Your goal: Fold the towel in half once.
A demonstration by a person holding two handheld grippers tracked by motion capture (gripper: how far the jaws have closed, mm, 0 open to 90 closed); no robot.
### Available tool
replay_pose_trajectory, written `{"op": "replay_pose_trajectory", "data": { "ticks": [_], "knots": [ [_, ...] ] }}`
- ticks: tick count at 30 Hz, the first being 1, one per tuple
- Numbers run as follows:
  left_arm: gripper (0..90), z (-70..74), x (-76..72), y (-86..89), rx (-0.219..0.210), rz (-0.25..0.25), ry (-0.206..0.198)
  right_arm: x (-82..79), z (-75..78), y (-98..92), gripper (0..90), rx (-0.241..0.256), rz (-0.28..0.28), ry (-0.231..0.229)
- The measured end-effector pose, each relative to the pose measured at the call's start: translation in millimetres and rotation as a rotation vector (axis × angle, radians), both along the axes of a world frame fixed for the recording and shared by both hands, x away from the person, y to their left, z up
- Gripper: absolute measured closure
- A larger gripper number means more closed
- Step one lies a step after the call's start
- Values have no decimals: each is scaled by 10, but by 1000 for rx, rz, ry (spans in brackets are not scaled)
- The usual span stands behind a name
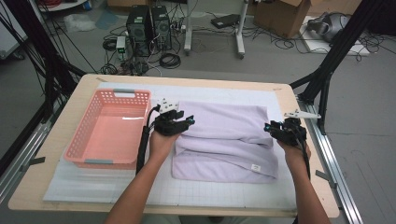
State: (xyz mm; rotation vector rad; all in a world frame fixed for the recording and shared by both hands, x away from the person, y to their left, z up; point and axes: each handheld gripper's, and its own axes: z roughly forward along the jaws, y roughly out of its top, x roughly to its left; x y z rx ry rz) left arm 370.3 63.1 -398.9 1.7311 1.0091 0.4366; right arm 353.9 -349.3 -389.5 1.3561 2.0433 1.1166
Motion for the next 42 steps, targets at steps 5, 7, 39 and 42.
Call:
{"op": "replay_pose_trajectory", "data": {
  "ticks": [5, 7, 39, 42],
  "knots": [
    [499, -45, -275, 45, 30, -34, -7, -303, -52, -16, 657, -19, 32, -9],
    [450, -83, -377, 67, 24, -48, -1, -423, -82, -29, 656, -6, 39, -13],
    [561, -482, -693, 268, 107, -53, 132, -1309, -472, 27, 607, -16, 135, 9],
    [605, -524, -670, 240, 132, -66, 158, -1329, -477, 38, 602, -50, 124, 5]
  ]
}}
